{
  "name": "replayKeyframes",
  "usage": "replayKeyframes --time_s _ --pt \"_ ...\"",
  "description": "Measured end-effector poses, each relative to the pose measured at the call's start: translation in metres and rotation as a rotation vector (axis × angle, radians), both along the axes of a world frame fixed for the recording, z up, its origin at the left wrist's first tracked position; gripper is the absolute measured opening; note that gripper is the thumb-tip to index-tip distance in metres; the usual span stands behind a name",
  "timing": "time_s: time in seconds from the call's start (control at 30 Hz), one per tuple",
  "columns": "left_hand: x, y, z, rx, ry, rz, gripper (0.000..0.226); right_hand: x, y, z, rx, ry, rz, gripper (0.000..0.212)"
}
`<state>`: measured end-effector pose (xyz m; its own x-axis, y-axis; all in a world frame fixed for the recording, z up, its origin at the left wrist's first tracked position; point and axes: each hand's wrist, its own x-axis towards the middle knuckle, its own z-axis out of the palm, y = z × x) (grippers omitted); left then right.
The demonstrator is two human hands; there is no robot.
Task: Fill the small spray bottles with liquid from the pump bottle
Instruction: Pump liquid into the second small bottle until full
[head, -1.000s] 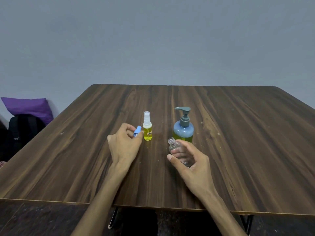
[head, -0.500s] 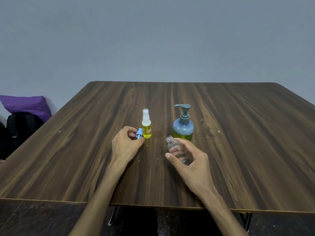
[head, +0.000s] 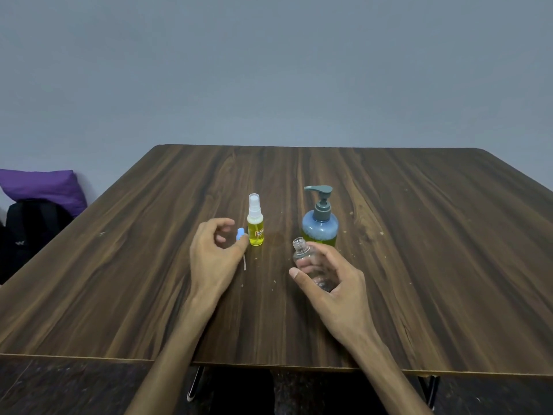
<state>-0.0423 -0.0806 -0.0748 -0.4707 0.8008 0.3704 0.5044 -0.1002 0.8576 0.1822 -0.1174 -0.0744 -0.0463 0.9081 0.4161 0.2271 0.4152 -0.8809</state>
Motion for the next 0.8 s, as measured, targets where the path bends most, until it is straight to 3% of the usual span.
replayKeyframes --time_s 0.1,0.2,0.3,0.53,0.7,0.8 --pt "0.023 -0.020 0.025 0.236 -0.123 -0.100 0.017 -0.004 0.000 0.004 0.004 0.004 -0.003 0.037" --pt "0.048 -0.030 0.037 0.159 -0.132 -0.367 0.029 -0.010 0.001 0.009 0.041 -0.016 -0.023 0.037" --pt "0.065 -0.028 0.030 0.062 -0.080 -0.490 0.045 -0.016 0.001 0.017 0.082 -0.060 -0.033 0.042" --pt "0.069 -0.021 0.023 0.117 -0.255 -0.502 0.022 -0.009 0.002 0.018 0.136 -0.131 -0.022 0.053" --pt "0.068 -0.005 0.034 0.176 -0.333 -0.422 0.022 -0.001 0.002 0.040 0.205 0.158 -0.271 0.012" --pt "0.073 0.007 0.039 0.191 -0.281 -0.418 0.029 0.002 0.036 0.063 0.108 0.242 -0.318 0.019"
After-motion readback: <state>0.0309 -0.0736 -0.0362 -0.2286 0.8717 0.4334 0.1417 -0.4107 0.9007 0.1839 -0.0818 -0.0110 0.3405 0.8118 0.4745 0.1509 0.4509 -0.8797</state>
